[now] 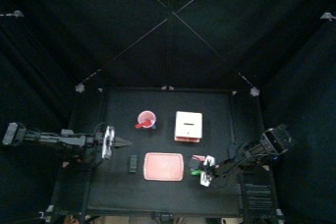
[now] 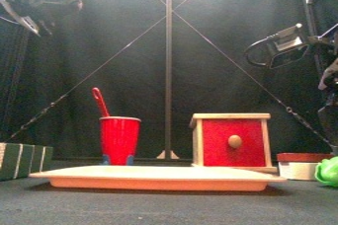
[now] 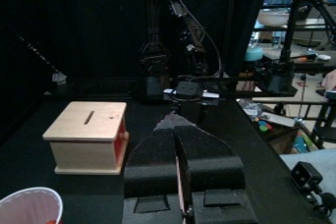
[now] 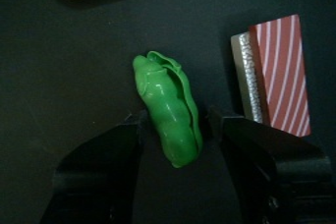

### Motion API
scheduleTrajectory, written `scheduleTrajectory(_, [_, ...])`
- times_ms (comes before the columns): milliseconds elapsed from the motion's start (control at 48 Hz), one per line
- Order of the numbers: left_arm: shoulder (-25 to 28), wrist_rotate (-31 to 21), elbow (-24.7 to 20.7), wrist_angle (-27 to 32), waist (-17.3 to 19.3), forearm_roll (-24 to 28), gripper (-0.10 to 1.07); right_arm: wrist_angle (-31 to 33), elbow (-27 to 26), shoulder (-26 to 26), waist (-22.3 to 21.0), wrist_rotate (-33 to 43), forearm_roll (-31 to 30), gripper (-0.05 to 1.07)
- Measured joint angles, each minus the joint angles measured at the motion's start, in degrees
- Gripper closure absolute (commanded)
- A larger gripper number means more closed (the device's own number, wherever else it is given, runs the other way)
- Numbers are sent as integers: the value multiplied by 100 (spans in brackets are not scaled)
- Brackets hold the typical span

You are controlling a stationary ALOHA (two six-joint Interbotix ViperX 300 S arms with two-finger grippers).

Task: Grab pea

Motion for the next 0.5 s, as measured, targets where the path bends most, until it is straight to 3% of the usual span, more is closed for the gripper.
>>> scheduleTrajectory(292, [0,0,0,0,9,-9,101,-18,-53,290,-9,-9,-9,21])
scheduleTrajectory(500, [0,0,26,0,9,-9,101,-26,-70,290,-18,-35,-18,41])
